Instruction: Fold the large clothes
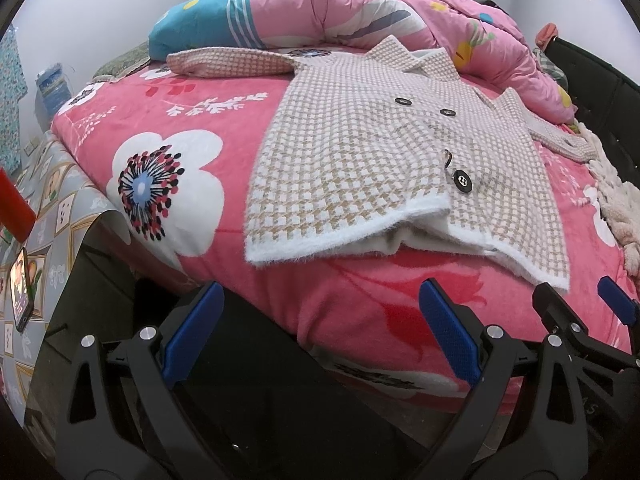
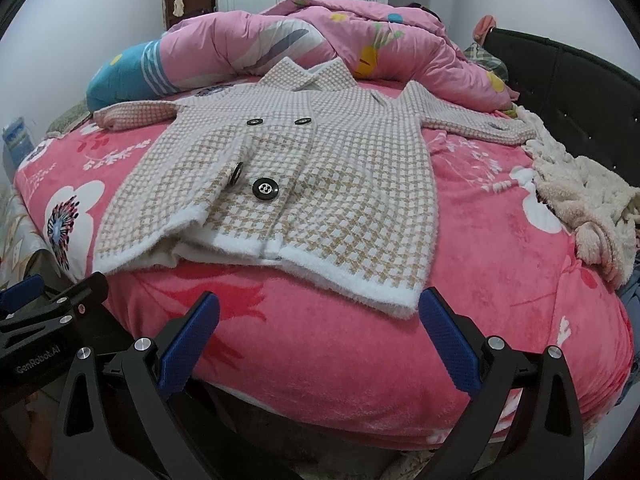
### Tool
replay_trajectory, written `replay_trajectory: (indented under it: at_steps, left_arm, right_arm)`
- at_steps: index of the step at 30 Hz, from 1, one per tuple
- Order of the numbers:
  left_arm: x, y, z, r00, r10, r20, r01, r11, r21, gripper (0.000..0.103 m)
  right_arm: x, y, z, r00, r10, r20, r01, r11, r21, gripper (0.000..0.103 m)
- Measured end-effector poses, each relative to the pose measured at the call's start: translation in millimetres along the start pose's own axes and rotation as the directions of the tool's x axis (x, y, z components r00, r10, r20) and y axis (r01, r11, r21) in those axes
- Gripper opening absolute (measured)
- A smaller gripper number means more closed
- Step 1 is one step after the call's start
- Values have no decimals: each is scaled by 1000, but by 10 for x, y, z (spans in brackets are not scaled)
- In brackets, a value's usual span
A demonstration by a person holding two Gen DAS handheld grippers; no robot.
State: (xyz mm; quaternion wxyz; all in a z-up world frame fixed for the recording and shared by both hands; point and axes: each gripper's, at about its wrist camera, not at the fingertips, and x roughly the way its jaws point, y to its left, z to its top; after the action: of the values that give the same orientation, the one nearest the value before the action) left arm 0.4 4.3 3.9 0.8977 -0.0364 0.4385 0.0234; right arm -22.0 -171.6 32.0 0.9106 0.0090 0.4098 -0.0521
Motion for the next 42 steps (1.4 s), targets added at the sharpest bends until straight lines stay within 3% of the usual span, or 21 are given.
replay_trajectory:
  at_steps: [42]
  left_arm:
    - [18,80,0,1000,3,0,-3,1000,-3,95]
  right_arm:
    - [-32,26,23,1000,-2,11,2,1000,-3,97]
